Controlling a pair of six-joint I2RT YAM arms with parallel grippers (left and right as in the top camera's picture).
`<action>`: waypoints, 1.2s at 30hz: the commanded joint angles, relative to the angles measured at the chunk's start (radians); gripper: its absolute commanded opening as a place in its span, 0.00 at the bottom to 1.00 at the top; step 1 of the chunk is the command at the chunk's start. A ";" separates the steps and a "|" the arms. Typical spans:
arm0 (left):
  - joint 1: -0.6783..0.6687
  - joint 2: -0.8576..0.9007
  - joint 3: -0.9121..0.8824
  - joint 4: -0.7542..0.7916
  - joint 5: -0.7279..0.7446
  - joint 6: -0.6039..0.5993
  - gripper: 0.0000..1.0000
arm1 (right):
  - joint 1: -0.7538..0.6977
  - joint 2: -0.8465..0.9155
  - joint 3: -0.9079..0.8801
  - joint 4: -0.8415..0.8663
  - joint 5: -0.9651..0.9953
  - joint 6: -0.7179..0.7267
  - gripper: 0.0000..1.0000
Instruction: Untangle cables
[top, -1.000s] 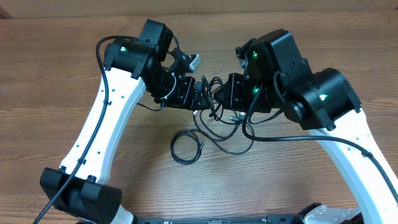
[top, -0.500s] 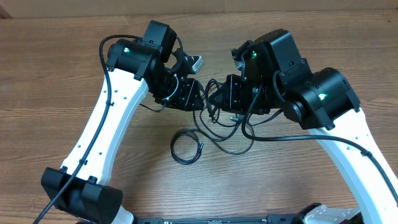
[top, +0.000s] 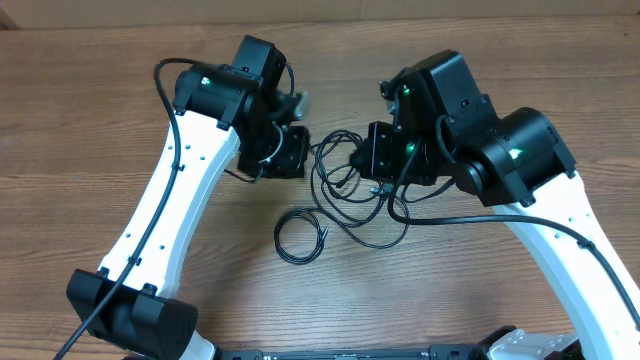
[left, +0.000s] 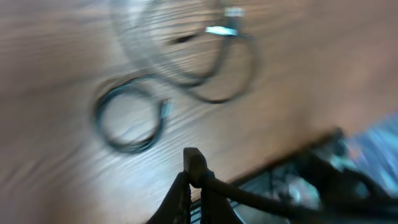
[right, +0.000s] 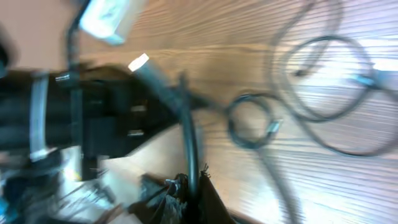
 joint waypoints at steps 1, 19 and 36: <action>0.043 0.002 0.005 -0.041 -0.342 -0.280 0.04 | 0.001 -0.014 0.008 -0.045 0.275 0.038 0.04; 0.121 0.002 0.005 -0.071 -0.188 -0.188 0.80 | 0.001 -0.013 0.008 -0.039 0.272 0.101 0.06; 0.073 0.002 0.005 0.000 0.313 0.143 0.83 | 0.002 0.026 0.006 0.076 -0.106 0.048 0.05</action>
